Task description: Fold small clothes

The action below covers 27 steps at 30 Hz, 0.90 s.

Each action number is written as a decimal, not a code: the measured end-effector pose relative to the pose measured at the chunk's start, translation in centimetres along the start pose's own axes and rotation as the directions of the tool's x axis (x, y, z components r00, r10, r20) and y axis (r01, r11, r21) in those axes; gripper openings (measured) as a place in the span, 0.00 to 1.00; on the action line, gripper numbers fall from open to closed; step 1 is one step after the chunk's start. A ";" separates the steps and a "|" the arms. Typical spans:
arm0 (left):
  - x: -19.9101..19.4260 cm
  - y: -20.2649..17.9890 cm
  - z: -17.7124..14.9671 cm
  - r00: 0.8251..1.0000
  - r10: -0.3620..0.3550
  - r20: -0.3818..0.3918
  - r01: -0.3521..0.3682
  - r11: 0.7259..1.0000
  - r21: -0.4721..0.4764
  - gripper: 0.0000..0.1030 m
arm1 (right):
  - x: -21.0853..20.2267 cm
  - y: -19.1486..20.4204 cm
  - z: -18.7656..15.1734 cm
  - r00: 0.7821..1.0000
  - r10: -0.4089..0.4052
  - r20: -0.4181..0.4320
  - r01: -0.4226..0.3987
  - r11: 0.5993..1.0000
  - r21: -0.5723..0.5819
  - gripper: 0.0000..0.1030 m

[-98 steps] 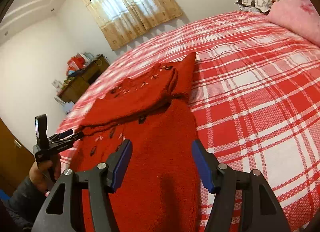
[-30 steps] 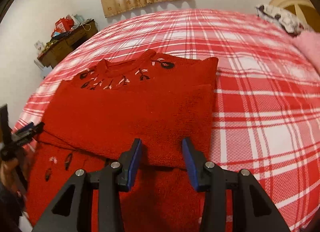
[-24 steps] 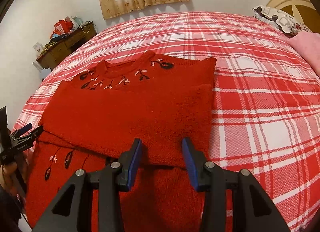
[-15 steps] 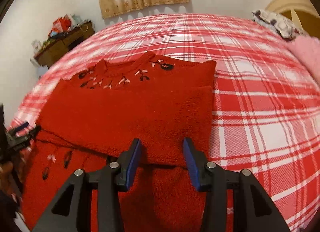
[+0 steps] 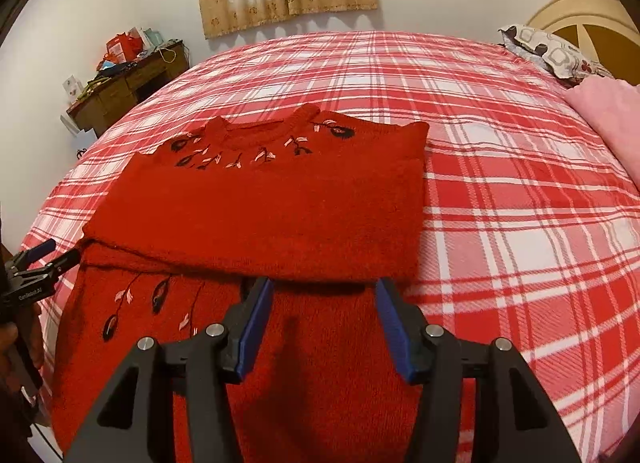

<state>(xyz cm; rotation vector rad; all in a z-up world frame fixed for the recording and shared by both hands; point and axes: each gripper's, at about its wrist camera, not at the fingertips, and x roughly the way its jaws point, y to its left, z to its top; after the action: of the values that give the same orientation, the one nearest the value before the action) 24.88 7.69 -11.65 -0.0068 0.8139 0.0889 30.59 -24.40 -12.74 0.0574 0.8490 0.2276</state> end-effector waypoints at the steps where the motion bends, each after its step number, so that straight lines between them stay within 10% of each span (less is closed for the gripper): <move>1: -0.3 -0.1 0.0 1.000 0.000 0.003 0.000 1.000 0.005 1.00 | -0.3 0.1 -0.2 1.000 -0.009 0.006 0.009 1.000 -0.007 0.53; 27: -8.0 -1.5 -5.8 0.996 -0.094 0.007 0.094 0.992 0.082 1.00 | -7.0 2.9 -8.5 0.998 0.040 -0.039 -0.041 0.999 -0.029 0.54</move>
<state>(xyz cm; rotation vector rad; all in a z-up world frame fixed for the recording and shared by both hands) 15.29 5.36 -9.84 0.0324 0.8048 -0.0333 19.22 -23.46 -12.81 0.0426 0.8830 0.2805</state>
